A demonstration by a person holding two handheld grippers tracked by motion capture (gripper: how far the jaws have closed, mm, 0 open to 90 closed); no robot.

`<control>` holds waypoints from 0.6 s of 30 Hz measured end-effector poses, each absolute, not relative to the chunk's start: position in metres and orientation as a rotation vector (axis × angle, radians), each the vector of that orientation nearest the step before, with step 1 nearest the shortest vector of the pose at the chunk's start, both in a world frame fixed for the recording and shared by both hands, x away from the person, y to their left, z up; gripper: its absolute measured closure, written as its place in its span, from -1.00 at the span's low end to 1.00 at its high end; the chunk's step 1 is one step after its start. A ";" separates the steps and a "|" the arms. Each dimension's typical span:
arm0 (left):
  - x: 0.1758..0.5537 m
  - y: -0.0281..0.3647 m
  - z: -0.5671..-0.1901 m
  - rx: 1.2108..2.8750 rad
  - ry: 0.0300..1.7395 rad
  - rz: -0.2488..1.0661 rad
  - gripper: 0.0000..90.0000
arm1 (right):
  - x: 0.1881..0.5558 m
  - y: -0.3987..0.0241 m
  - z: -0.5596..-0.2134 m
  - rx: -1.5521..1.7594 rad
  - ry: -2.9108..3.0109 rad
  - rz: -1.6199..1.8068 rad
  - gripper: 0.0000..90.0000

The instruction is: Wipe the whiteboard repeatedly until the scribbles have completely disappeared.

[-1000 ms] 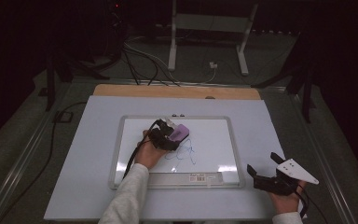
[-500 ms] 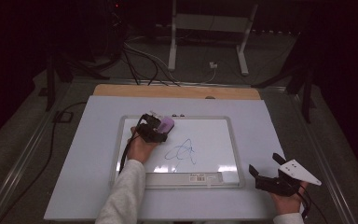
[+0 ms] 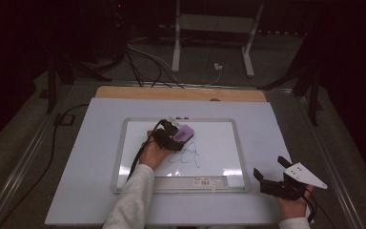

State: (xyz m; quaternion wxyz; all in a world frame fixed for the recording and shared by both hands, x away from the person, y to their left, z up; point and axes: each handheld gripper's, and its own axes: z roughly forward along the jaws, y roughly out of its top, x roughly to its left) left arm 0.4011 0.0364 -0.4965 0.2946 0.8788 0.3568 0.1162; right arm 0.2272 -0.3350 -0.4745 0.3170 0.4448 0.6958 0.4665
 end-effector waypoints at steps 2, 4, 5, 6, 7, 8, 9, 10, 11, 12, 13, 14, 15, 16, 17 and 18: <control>0.401 0.037 -0.496 2.347 0.941 0.304 -0.07 | 0.227 -0.335 -0.475 1.172 1.831 1.227 -0.99; 0.402 0.037 -0.496 2.334 0.975 0.329 -0.07 | 0.227 -0.335 -0.474 1.170 1.830 1.226 -0.99; 0.404 0.039 -0.497 2.319 1.011 0.345 -0.07 | 0.227 -0.335 -0.474 1.169 1.831 1.226 -0.99; 0.406 0.042 -0.497 2.303 1.048 0.355 -0.07 | 0.226 -0.335 -0.474 1.170 1.829 1.227 -0.99; 0.408 0.045 -0.497 2.285 1.088 0.370 -0.07 | 0.226 -0.335 -0.474 1.170 1.829 1.227 -0.99; 0.411 0.049 -0.497 2.274 1.124 0.384 -0.07 | 0.226 -0.336 -0.474 1.173 1.828 1.226 -0.99; 0.413 0.053 -0.497 2.263 1.153 0.393 -0.07 | 0.226 -0.336 -0.474 1.174 1.827 1.225 -0.99; 0.414 0.055 -0.497 2.256 1.173 0.397 -0.07 | 0.226 -0.337 -0.474 1.174 1.825 1.227 -0.99; 0.415 0.058 -0.497 2.256 1.185 0.405 -0.07 | 0.226 -0.338 -0.474 1.176 1.824 1.226 -0.99; 0.416 0.059 -0.497 2.249 1.197 0.401 -0.07 | 0.226 -0.338 -0.474 1.179 1.823 1.226 -0.99; 0.417 0.059 -0.497 2.250 1.196 0.401 -0.07 | 0.226 -0.338 -0.474 1.179 1.823 1.226 -0.99; 0.417 0.058 -0.497 2.253 1.195 0.408 -0.07 | 0.226 -0.339 -0.474 1.180 1.822 1.227 -0.99; 0.416 0.058 -0.497 2.254 1.196 0.413 -0.07 | 0.226 -0.338 -0.474 1.178 1.823 1.226 -0.99; 0.416 0.057 -0.497 2.255 1.191 0.415 -0.07 | 0.226 -0.338 -0.474 1.179 1.823 1.225 -0.99; 0.416 0.057 -0.497 2.253 1.181 0.403 -0.07 | 0.226 -0.337 -0.474 1.176 1.825 1.224 -0.99; 0.416 0.056 -0.498 2.254 1.161 0.397 -0.07 | 0.226 -0.337 -0.474 1.175 1.828 1.223 -0.99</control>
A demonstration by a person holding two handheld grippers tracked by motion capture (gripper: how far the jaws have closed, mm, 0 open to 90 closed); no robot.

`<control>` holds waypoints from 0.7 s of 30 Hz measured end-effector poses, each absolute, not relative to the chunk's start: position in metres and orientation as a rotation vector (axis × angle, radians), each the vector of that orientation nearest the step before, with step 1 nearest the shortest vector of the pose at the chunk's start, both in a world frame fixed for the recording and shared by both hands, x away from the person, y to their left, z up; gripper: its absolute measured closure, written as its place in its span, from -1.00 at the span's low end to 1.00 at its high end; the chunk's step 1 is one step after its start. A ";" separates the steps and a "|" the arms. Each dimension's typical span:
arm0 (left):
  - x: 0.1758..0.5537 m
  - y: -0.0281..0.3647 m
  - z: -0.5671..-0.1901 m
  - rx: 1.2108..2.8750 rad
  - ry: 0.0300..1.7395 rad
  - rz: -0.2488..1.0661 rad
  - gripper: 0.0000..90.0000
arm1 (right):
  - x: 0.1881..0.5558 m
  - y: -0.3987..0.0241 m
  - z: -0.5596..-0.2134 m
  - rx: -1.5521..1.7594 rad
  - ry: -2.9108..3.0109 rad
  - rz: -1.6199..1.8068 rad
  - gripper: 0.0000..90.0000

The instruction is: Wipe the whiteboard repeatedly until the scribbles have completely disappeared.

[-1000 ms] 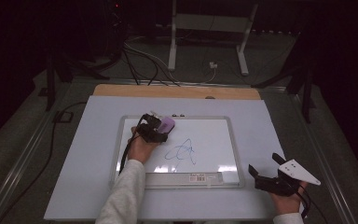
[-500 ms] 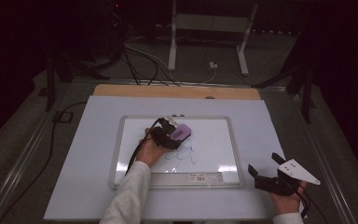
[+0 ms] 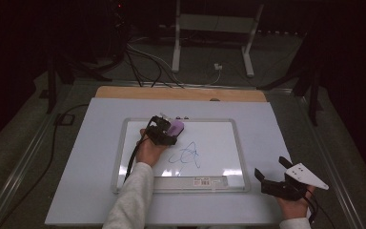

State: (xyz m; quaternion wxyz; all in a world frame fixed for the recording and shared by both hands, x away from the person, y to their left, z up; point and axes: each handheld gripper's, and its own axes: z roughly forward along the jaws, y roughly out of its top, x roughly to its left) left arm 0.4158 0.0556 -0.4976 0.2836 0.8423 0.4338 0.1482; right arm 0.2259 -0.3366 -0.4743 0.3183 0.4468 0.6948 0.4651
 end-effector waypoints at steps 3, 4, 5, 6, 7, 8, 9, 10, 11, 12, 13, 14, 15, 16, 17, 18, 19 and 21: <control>0.413 0.047 -0.498 2.271 1.104 0.375 -0.07 | 0.227 -0.335 -0.474 1.169 1.832 1.224 -0.99; 0.411 0.044 -0.498 2.277 1.079 0.369 -0.07 | 0.227 -0.335 -0.475 1.168 1.834 1.224 -0.99; 0.410 0.041 -0.498 2.281 1.059 0.361 -0.07 | 0.227 -0.334 -0.475 1.168 1.835 1.223 -0.99; 0.408 0.037 -0.498 2.289 1.035 0.353 -0.07 | 0.228 -0.334 -0.475 1.169 1.837 1.222 -0.99; 0.406 0.034 -0.498 2.301 1.010 0.345 -0.07 | 0.228 -0.334 -0.475 1.169 1.837 1.221 -0.99; 0.404 0.031 -0.498 2.312 0.987 0.339 -0.07 | 0.228 -0.334 -0.475 1.169 1.838 1.222 -0.99; 0.402 0.027 -0.498 2.318 0.969 0.333 -0.07 | 0.228 -0.334 -0.475 1.167 1.838 1.221 -0.99; 0.400 0.024 -0.498 2.328 0.946 0.330 -0.07 | 0.228 -0.334 -0.475 1.166 1.838 1.221 -0.99; 0.397 0.020 -0.497 2.338 0.926 0.330 -0.07 | 0.228 -0.334 -0.475 1.167 1.838 1.221 -0.99; 0.394 0.017 -0.497 2.350 0.898 0.330 -0.07 | 0.228 -0.334 -0.475 1.168 1.838 1.221 -0.99; 0.391 0.014 -0.497 2.364 0.871 0.324 -0.07 | 0.228 -0.334 -0.475 1.169 1.839 1.222 -0.99; 0.387 0.011 -0.496 2.380 0.839 0.311 -0.07 | 0.228 -0.334 -0.475 1.169 1.838 1.221 -0.99; 0.384 0.009 -0.495 2.394 0.807 0.298 -0.07 | 0.228 -0.334 -0.475 1.168 1.838 1.221 -0.99; 0.381 0.006 -0.495 2.402 0.782 0.289 -0.07 | 0.228 -0.334 -0.475 1.168 1.838 1.221 -0.99; 0.378 0.004 -0.495 2.411 0.760 0.267 -0.07 | 0.228 -0.333 -0.475 1.170 1.839 1.221 -0.99; 0.376 0.003 -0.495 2.413 0.743 0.242 -0.07 | 0.228 -0.333 -0.475 1.170 1.840 1.220 -0.99; 0.375 0.002 -0.494 2.428 0.717 0.238 -0.07 | 0.228 -0.333 -0.475 1.170 1.839 1.221 -0.99; 0.374 0.001 -0.494 2.435 0.707 0.243 -0.07 | 0.228 -0.333 -0.475 1.169 1.839 1.220 -0.99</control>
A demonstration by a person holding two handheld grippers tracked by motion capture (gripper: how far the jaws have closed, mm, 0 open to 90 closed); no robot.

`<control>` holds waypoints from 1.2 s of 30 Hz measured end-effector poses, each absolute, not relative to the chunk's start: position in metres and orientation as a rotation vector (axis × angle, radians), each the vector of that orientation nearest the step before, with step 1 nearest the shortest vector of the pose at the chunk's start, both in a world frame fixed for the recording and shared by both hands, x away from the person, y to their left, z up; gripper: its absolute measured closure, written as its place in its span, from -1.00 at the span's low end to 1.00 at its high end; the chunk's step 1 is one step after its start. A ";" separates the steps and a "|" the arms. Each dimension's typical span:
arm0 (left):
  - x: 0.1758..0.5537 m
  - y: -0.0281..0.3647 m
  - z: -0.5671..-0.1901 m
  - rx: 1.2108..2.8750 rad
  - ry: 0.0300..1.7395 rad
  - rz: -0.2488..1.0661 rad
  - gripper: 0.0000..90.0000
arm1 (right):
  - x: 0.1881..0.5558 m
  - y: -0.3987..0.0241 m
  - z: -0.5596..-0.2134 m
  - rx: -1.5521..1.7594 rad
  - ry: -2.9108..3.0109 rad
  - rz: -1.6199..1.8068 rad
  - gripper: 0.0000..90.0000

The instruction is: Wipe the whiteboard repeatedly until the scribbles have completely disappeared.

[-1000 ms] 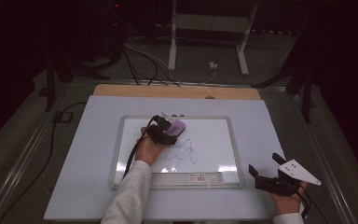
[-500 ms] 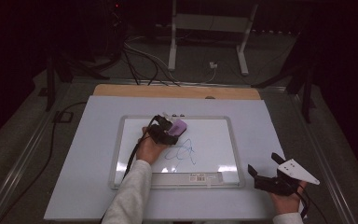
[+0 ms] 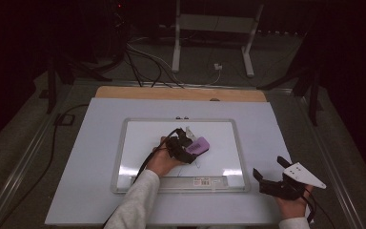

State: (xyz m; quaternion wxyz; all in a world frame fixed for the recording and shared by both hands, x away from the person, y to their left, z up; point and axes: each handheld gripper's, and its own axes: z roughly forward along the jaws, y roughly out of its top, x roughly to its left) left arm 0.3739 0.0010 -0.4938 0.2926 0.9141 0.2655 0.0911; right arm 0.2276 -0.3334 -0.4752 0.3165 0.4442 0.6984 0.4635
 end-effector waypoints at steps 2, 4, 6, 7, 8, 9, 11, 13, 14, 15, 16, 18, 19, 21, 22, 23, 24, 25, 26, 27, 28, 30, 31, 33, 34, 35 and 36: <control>0.376 0.002 -0.494 2.424 0.730 0.248 -0.07 | 0.228 -0.334 -0.475 1.170 1.838 1.220 -0.99; 0.380 0.004 -0.495 2.405 0.790 0.274 -0.07 | 0.227 -0.334 -0.475 1.171 1.837 1.220 -0.99; 0.387 0.010 -0.495 2.382 0.860 0.300 -0.07 | 0.227 -0.335 -0.475 1.169 1.835 1.222 -0.99; 0.390 0.014 -0.496 2.369 0.900 0.312 -0.07 | 0.227 -0.335 -0.475 1.172 1.833 1.222 -0.99; 0.394 0.019 -0.496 2.355 0.940 0.330 -0.07 | 0.226 -0.335 -0.475 1.172 1.832 1.222 -0.99; 0.397 0.023 -0.496 2.346 0.976 0.343 -0.07 | 0.226 -0.336 -0.475 1.172 1.831 1.223 -0.99; 0.402 0.033 -0.495 2.333 1.045 0.390 -0.07 | 0.226 -0.337 -0.475 1.177 1.828 1.222 -0.99; 0.406 0.042 -0.495 2.312 1.106 0.398 -0.07 | 0.226 -0.338 -0.475 1.180 1.825 1.223 -0.99; 0.408 0.045 -0.495 2.301 1.129 0.393 -0.07 | 0.226 -0.339 -0.475 1.180 1.826 1.222 -0.99; 0.409 0.047 -0.496 2.288 1.146 0.388 -0.07 | 0.226 -0.338 -0.475 1.180 1.826 1.221 -0.99; 0.409 0.047 -0.496 2.286 1.148 0.387 -0.07 | 0.226 -0.338 -0.475 1.181 1.826 1.220 -0.99; 0.408 0.043 -0.495 2.300 1.133 0.416 -0.07 | 0.226 -0.337 -0.475 1.177 1.828 1.219 -0.99; 0.408 0.042 -0.496 2.300 1.123 0.409 -0.07 | 0.226 -0.337 -0.475 1.177 1.830 1.219 -0.99; 0.408 0.037 -0.497 2.290 1.107 0.384 -0.07 | 0.226 -0.335 -0.475 1.175 1.834 1.218 -0.99; 0.408 0.034 -0.497 2.293 1.093 0.374 -0.07 | 0.227 -0.335 -0.475 1.170 1.835 1.219 -0.99; 0.407 0.030 -0.497 2.294 1.077 0.368 -0.07 | 0.227 -0.334 -0.475 1.170 1.835 1.220 -0.99; 0.406 0.025 -0.497 2.301 1.057 0.361 -0.07 | 0.227 -0.334 -0.475 1.170 1.836 1.220 -0.99; 0.405 0.019 -0.497 2.311 1.030 0.351 -0.07 | 0.227 -0.334 -0.475 1.170 1.838 1.219 -0.99; 0.403 0.012 -0.497 2.322 0.997 0.343 -0.07 | 0.227 -0.334 -0.475 1.171 1.839 1.219 -0.99; 0.401 0.006 -0.497 2.333 0.967 0.328 -0.07 | 0.228 -0.334 -0.475 1.171 1.840 1.220 -0.99; 0.398 -0.001 -0.497 2.341 0.931 0.311 -0.07 | 0.228 -0.334 -0.475 1.172 1.839 1.220 -0.99; 0.391 -0.013 -0.496 2.382 0.839 0.282 -0.07 | 0.228 -0.334 -0.475 1.168 1.839 1.221 -0.99; 0.388 -0.017 -0.495 2.396 0.801 0.267 -0.07 | 0.227 -0.334 -0.475 1.168 1.839 1.221 -0.99; 0.385 -0.021 -0.495 2.410 0.770 0.264 -0.07 | 0.227 -0.335 -0.475 1.172 1.836 1.222 -0.99; 0.386 -0.021 -0.495 2.407 0.775 0.254 -0.07 | 0.227 -0.335 -0.475 1.173 1.835 1.221 -0.99; 0.387 -0.020 -0.495 2.402 0.793 0.261 -0.07 | 0.227 -0.335 -0.475 1.174 1.833 1.222 -0.99; 0.389 -0.019 -0.495 2.397 0.822 0.276 -0.07 | 0.227 -0.336 -0.475 1.173 1.832 1.223 -0.99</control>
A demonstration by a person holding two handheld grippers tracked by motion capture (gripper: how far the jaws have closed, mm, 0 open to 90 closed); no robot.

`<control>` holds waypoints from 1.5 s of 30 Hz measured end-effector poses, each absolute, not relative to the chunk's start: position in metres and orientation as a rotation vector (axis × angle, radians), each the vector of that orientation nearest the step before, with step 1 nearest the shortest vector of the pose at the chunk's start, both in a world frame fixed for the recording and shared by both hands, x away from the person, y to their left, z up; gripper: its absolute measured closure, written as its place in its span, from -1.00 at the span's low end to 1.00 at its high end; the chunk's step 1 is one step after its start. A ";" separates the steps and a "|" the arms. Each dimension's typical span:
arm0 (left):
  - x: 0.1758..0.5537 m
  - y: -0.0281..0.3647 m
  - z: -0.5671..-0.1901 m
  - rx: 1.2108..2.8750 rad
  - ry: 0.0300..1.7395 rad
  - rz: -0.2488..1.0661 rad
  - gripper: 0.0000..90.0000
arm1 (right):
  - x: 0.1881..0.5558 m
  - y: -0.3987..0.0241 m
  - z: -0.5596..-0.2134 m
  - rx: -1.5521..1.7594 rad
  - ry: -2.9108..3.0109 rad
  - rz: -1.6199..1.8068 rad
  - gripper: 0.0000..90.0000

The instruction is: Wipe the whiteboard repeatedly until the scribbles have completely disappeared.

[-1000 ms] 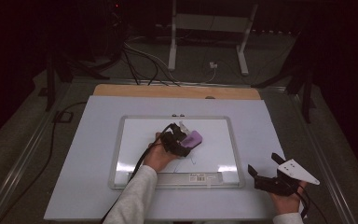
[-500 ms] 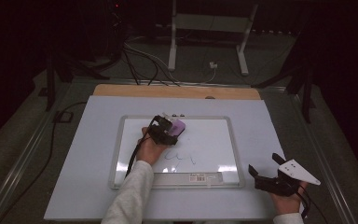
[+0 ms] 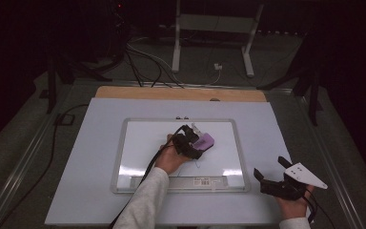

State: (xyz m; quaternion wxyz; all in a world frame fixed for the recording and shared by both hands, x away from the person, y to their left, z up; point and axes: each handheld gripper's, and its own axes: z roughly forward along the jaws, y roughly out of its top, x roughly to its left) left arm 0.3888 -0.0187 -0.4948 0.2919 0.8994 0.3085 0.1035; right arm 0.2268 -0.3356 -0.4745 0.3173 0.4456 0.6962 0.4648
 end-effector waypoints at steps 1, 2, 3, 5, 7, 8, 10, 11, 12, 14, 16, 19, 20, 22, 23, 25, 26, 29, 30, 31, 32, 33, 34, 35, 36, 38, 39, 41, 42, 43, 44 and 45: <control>0.391 -0.017 -0.495 2.390 0.852 0.286 -0.07 | 0.227 -0.336 -0.474 1.172 1.833 1.223 -0.99; 0.394 -0.014 -0.495 2.376 0.886 0.298 -0.07 | 0.226 -0.336 -0.474 1.171 1.834 1.222 -0.99; 0.397 -0.010 -0.495 2.362 0.926 0.312 -0.07 | 0.226 -0.336 -0.474 1.173 1.832 1.221 -0.99; 0.403 0.000 -0.495 2.345 0.994 0.338 -0.07 | 0.226 -0.337 -0.474 1.175 1.829 1.223 -0.99; 0.407 0.008 -0.495 2.335 1.037 0.356 -0.07 | 0.226 -0.338 -0.474 1.179 1.827 1.223 -0.99; 0.409 0.014 -0.495 2.330 1.060 0.361 -0.07 | 0.226 -0.339 -0.474 1.178 1.827 1.222 -0.99; 0.412 0.025 -0.495 2.318 1.098 0.370 -0.07 | 0.225 -0.339 -0.474 1.183 1.824 1.221 -0.99; 0.412 0.029 -0.495 2.312 1.113 0.374 -0.07 | 0.225 -0.340 -0.474 1.183 1.823 1.221 -0.99; 0.413 0.033 -0.495 2.309 1.122 0.376 -0.07 | 0.225 -0.340 -0.474 1.183 1.823 1.221 -0.99; 0.413 0.040 -0.495 2.300 1.137 0.380 -0.07 | 0.225 -0.339 -0.474 1.183 1.823 1.219 -0.99; 0.412 0.042 -0.495 2.294 1.143 0.378 -0.07 | 0.225 -0.339 -0.474 1.181 1.825 1.220 -0.99; 0.408 0.040 -0.495 2.307 1.110 0.368 -0.07 | 0.225 -0.338 -0.475 1.179 1.829 1.217 -0.99; 0.406 0.038 -0.495 2.314 1.087 0.361 -0.07 | 0.225 -0.337 -0.475 1.178 1.829 1.217 -0.99; 0.400 0.034 -0.495 2.331 1.038 0.343 -0.07 | 0.226 -0.337 -0.475 1.178 1.830 1.218 -0.99; 0.396 0.033 -0.495 2.342 1.007 0.334 -0.07 | 0.226 -0.337 -0.475 1.178 1.829 1.216 -0.99; 0.386 0.033 -0.495 2.356 0.964 0.318 -0.07 | 0.225 -0.338 -0.474 1.180 1.826 1.220 -0.99; 0.381 0.034 -0.495 2.354 0.959 0.308 -0.07 | 0.225 -0.338 -0.474 1.181 1.824 1.220 -0.99; 0.365 0.037 -0.495 2.366 0.906 0.290 -0.07 | 0.225 -0.339 -0.475 1.186 1.824 1.217 -0.99; 0.360 0.038 -0.495 2.376 0.883 0.287 -0.07 | 0.225 -0.339 -0.475 1.184 1.825 1.218 -0.99; 0.355 0.038 -0.495 2.384 0.863 0.281 -0.07 | 0.225 -0.338 -0.475 1.181 1.828 1.217 -0.99; 0.351 0.040 -0.495 2.389 0.851 0.285 -0.07 | 0.226 -0.337 -0.475 1.180 1.829 1.216 -0.99; 0.349 0.043 -0.495 2.387 0.857 0.290 -0.07 | 0.225 -0.337 -0.475 1.178 1.832 1.215 -0.99; 0.348 0.046 -0.495 2.380 0.869 0.295 -0.07 | 0.225 -0.336 -0.475 1.179 1.832 1.215 -0.99; 0.349 0.051 -0.495 2.373 0.887 0.300 -0.07 | 0.225 -0.336 -0.475 1.177 1.830 1.216 -0.99; 0.350 0.056 -0.495 2.361 0.918 0.311 -0.07 | 0.225 -0.337 -0.474 1.176 1.828 1.216 -0.99; 0.355 0.067 -0.495 2.340 0.984 0.333 -0.07 | 0.224 -0.338 -0.475 1.184 1.825 1.217 -0.99; 0.358 0.073 -0.496 2.329 1.014 0.342 -0.07 | 0.225 -0.338 -0.475 1.185 1.823 1.217 -0.99; 0.364 0.081 -0.496 2.310 1.069 0.359 -0.07 | 0.225 -0.339 -0.475 1.186 1.823 1.219 -0.99; 0.367 0.083 -0.496 2.307 1.088 0.367 -0.07 | 0.225 -0.338 -0.475 1.185 1.824 1.217 -0.99; 0.370 0.084 -0.496 2.301 1.104 0.368 -0.07 | 0.225 -0.338 -0.475 1.184 1.826 1.216 -0.99; 0.371 0.084 -0.495 2.301 1.113 0.373 -0.07 | 0.225 -0.338 -0.475 1.184 1.827 1.214 -0.99; 0.373 0.082 -0.495 2.304 1.117 0.377 -0.07 | 0.225 -0.337 -0.475 1.183 1.827 1.214 -0.99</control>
